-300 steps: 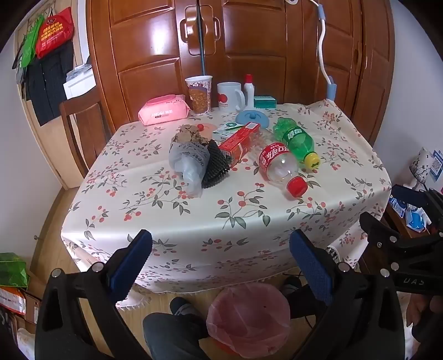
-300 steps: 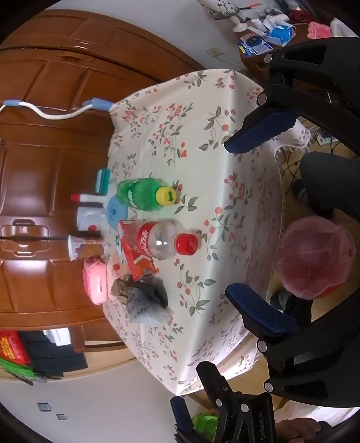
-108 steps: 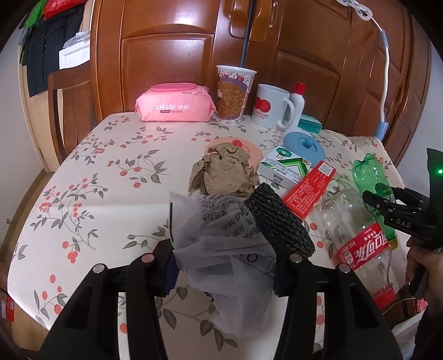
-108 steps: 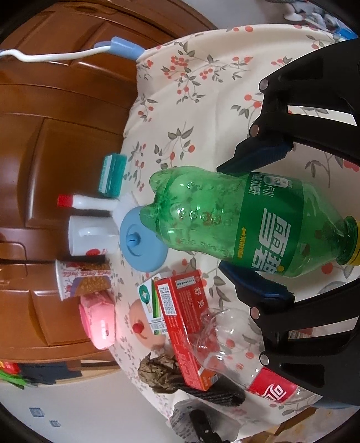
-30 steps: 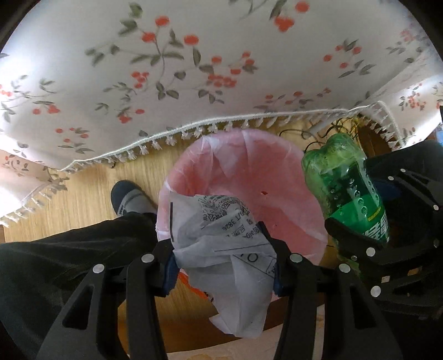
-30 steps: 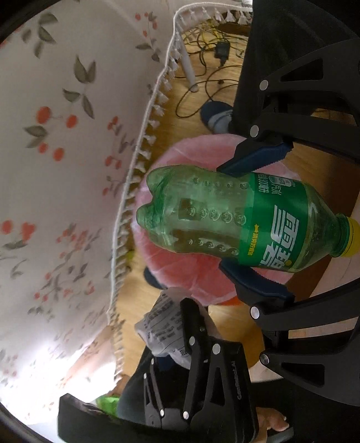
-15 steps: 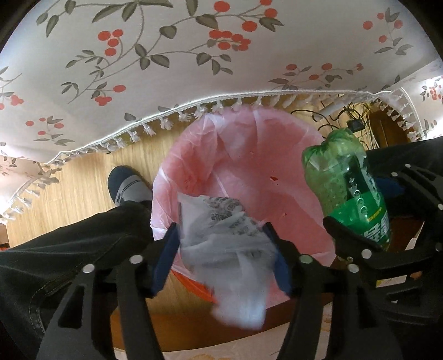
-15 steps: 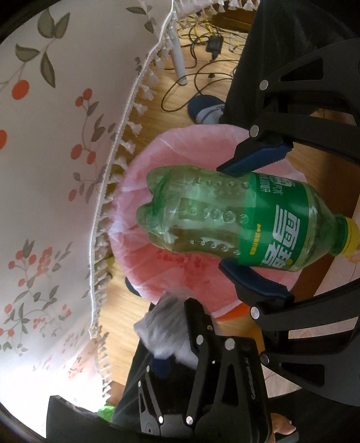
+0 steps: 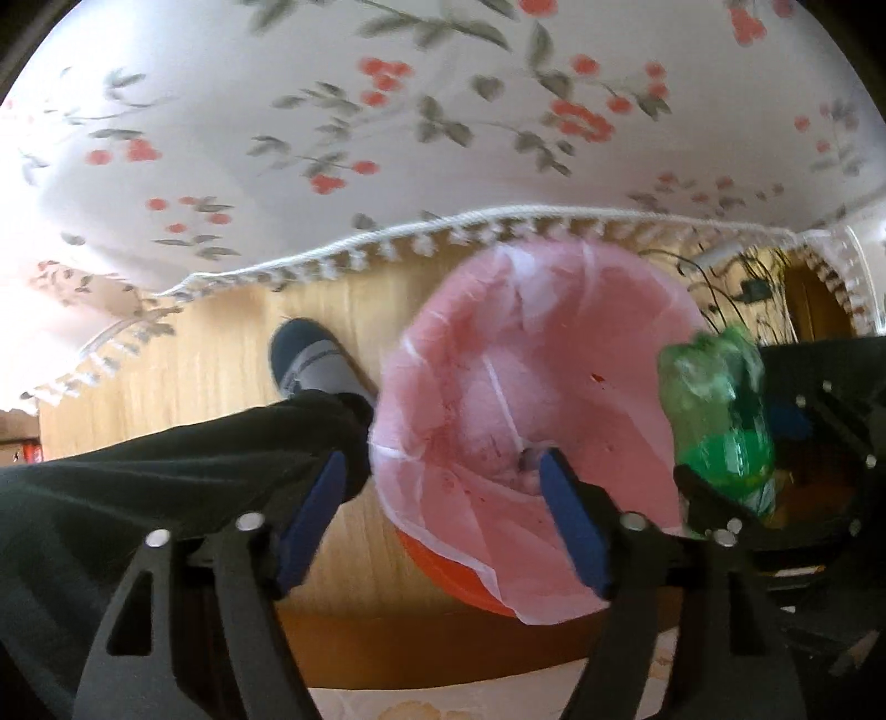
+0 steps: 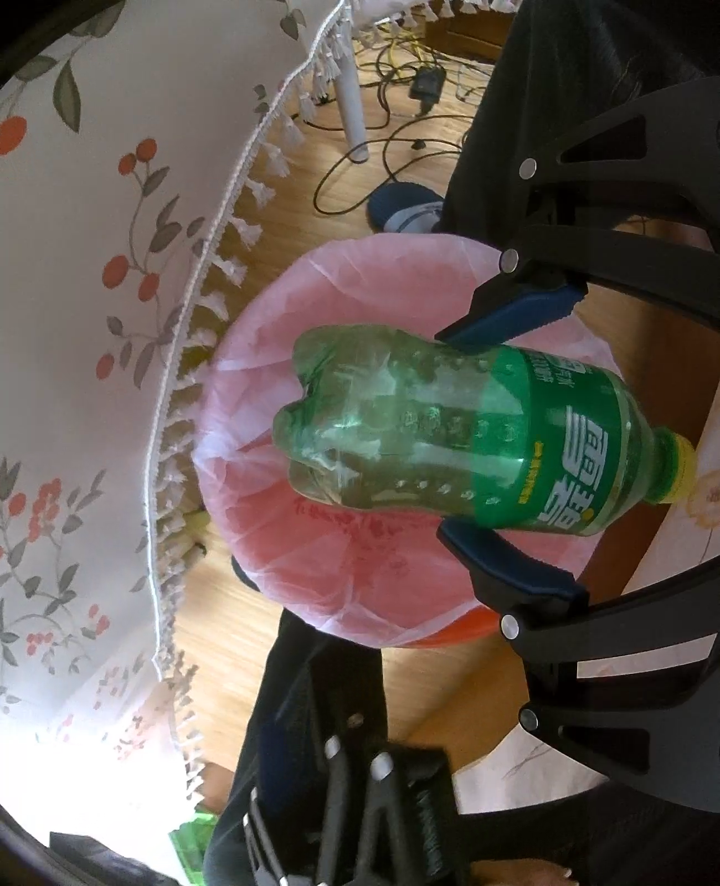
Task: Collect trash
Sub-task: 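Open left tool to drop the bag while right tool drops the bottle into the bin, then raise both tools back up to the table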
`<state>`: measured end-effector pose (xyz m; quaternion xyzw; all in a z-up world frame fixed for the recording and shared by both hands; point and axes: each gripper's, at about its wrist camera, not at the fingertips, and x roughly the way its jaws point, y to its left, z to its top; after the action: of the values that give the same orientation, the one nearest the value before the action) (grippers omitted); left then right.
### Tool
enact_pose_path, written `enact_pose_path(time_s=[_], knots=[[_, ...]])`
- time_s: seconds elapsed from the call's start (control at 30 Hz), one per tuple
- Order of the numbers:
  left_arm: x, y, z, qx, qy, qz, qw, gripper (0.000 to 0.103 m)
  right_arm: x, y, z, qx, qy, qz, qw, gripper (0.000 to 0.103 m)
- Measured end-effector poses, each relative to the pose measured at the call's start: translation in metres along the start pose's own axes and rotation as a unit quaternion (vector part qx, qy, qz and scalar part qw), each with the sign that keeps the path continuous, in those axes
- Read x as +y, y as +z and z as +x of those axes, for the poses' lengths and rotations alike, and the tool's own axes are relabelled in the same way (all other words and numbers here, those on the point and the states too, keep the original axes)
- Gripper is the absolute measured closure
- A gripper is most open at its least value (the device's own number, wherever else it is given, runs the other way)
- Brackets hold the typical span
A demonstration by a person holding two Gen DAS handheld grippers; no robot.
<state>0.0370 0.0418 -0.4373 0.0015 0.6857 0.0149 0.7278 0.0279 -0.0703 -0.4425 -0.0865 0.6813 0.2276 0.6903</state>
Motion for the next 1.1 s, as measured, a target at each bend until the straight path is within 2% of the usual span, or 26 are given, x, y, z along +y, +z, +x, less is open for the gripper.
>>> enact_pose_path(time_s=[0.17,0.23,0.3,0.37,0.4,0.47,0.53,0.57,0.63,0.73,0.83,0.97,1.1], knots=[[0.006,0.001,-0.011,-0.015,0.008,-0.009,0.9998,0.023,0.004,0.000,-0.001,-0.004,-0.006,-0.009,1.000,0.029],[0.004,0.001,-0.015,-0.021,0.013,-0.007,0.9997,0.019,0.006,0.000,-0.001,-0.004,-0.008,-0.011,1.000,0.027],[0.002,0.000,-0.021,-0.031,0.017,0.001,0.9994,0.016,0.007,0.000,-0.003,-0.008,-0.018,-0.013,1.000,0.019],[0.000,-0.001,-0.026,-0.037,0.027,0.013,0.9988,0.010,0.009,0.000,-0.007,-0.017,-0.033,-0.015,0.999,0.016],[-0.003,-0.001,-0.029,-0.040,0.037,0.021,0.9983,0.005,0.010,0.000,-0.012,-0.026,-0.045,-0.017,0.998,0.014],[-0.006,-0.002,-0.036,-0.045,0.054,0.035,0.9969,0.005,0.012,-0.001,-0.023,-0.043,-0.069,-0.016,0.997,0.009],[-0.008,-0.004,-0.047,-0.056,0.052,0.037,0.9964,0.005,0.015,-0.003,-0.036,-0.070,-0.069,-0.021,0.995,0.008],[-0.007,-0.005,-0.055,-0.063,0.045,0.035,0.9964,0.005,0.017,-0.006,-0.046,-0.089,-0.083,-0.021,0.992,0.007],[-0.007,-0.008,-0.068,-0.076,0.044,0.033,0.9956,0.005,0.019,-0.011,-0.058,-0.104,-0.088,-0.025,0.990,0.006],[-0.008,-0.013,-0.096,-0.100,0.063,0.037,0.9923,0.005,0.020,-0.016,-0.074,-0.076,-0.066,-0.019,0.995,0.006],[-0.011,-0.017,-0.124,-0.125,0.055,0.045,0.9896,0.005,0.025,-0.025,-0.100,-0.081,-0.061,-0.016,0.995,0.006],[-0.006,-0.024,-0.179,-0.169,0.034,0.033,0.9845,0.005,0.035,-0.039,-0.156,-0.141,-0.091,-0.015,0.986,0.006],[-0.004,-0.029,-0.243,-0.234,0.022,0.032,0.9713,0.005,0.038,-0.044,-0.222,-0.200,-0.096,0.006,0.975,0.006]])
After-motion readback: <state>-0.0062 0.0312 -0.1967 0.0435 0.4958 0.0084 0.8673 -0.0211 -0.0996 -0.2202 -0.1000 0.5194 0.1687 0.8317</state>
